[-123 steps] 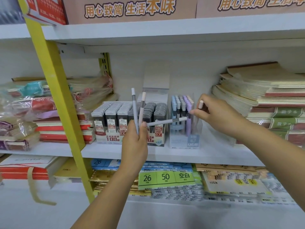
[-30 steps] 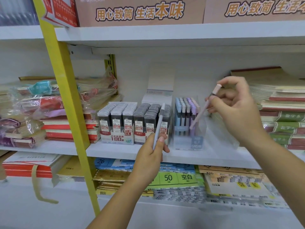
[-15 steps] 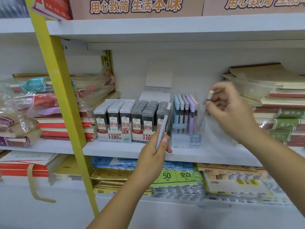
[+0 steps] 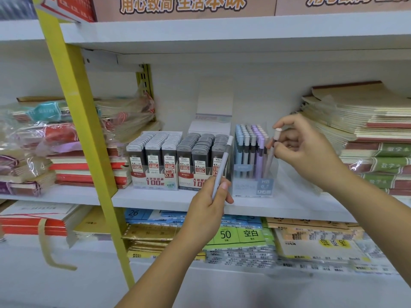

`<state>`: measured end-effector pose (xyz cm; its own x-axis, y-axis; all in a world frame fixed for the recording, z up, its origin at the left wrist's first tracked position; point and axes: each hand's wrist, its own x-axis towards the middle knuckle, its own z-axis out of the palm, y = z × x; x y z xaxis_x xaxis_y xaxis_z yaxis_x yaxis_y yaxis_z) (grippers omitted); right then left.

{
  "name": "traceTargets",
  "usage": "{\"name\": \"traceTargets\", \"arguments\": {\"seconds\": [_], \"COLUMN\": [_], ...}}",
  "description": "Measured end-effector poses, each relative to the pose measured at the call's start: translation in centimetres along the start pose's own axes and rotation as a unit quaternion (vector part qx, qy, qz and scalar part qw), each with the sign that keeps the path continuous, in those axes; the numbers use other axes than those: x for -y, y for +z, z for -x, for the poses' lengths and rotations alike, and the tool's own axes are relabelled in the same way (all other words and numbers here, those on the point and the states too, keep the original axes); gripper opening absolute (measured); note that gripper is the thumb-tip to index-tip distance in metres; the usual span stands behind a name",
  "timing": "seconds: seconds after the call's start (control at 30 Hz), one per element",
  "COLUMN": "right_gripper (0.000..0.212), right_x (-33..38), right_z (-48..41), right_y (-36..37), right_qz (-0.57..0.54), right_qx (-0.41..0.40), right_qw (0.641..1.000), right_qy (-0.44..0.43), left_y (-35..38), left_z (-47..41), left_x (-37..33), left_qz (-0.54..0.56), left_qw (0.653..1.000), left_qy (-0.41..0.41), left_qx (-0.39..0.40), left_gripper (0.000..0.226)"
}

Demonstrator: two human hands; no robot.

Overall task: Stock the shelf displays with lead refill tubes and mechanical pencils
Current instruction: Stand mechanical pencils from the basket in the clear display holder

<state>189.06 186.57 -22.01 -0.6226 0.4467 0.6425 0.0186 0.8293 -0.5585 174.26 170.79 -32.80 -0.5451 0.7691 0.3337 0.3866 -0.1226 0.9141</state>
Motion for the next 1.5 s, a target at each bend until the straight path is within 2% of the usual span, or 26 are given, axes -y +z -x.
{"name": "traceTargets", "arguments": {"seconds": [0.5,0.63,0.8,0.9,0.97,1.0,1.03,1.1,1.17,1.23,1.3,1.37,1.43,1.5], "right_gripper": [0.042,0.038,0.027,0.034,0.033,0.031,0.031,0.037,0.034,0.027,0.024,0.029,0.032,0.029], "right_x": [-0.4,-0.8,-1.3,-0.7,0.3,1.0,1.7,2.8,3.2,3.6,3.6,3.7,3.6,3.5], "right_z": [-0.6,-0.3,0.2,1.0,1.8,2.0,2.1,2.2,2.1,2.0,1.5,0.9,0.5,0.4], "right_y": [-0.8,-0.3,0.9,1.3,1.8,2.1,2.5,3.2,3.5,3.1,2.1,0.9,0.2,0.6], "right_qz": [0.003,0.026,0.13,0.161,0.098,0.028,-0.053,-0.192,-0.256,-0.262,-0.241,-0.199,-0.122,-0.01], "right_qx": [0.016,0.043,-0.006,-0.075,-0.124,-0.113,-0.08,-0.011,0.003,-0.014,-0.065,-0.133,-0.16,-0.145], "right_qw": [1.0,0.999,0.991,0.984,0.987,0.993,0.994,0.973,0.957,0.957,0.965,0.971,0.979,0.987], "right_qy": [-0.005,0.022,0.011,0.015,0.007,0.025,0.061,0.126,0.138,0.121,0.082,0.019,-0.033,-0.063], "left_y": [-0.2,-0.1,0.0,0.1,0.1,0.1,0.2,0.5,0.8,1.0,0.8,0.2,-0.2,-0.2], "left_z": [0.0,0.0,0.3,0.5,0.6,0.6,0.7,0.8,0.9,0.8,0.3,-0.2,-0.6,-1.0], "left_x": [-0.1,0.0,-0.5,-0.9,-1.3,-1.4,-1.5,-1.6,-1.8,-2.1,-2.2,-2.2,-2.3,-2.0], "left_qz": [-0.012,-0.013,-0.009,-0.011,-0.007,-0.009,-0.013,-0.029,-0.061,-0.103,-0.184,-0.285,-0.364,-0.421], "left_qw": [1.0,1.0,1.0,1.0,0.999,0.999,0.998,0.996,0.993,0.99,0.977,0.942,0.903,0.874], "left_qy": [0.002,0.003,0.007,0.015,0.026,0.032,0.04,0.058,0.068,0.078,0.107,0.157,0.207,0.233], "left_qx": [-0.005,-0.004,0.0,0.013,0.027,0.036,0.045,0.062,0.068,0.05,-0.014,-0.078,-0.092,-0.075], "left_gripper": [0.022,0.021,0.021,0.021,0.019,0.019,0.018,0.017,0.015,0.012,0.021,0.036,0.045,0.049]}}
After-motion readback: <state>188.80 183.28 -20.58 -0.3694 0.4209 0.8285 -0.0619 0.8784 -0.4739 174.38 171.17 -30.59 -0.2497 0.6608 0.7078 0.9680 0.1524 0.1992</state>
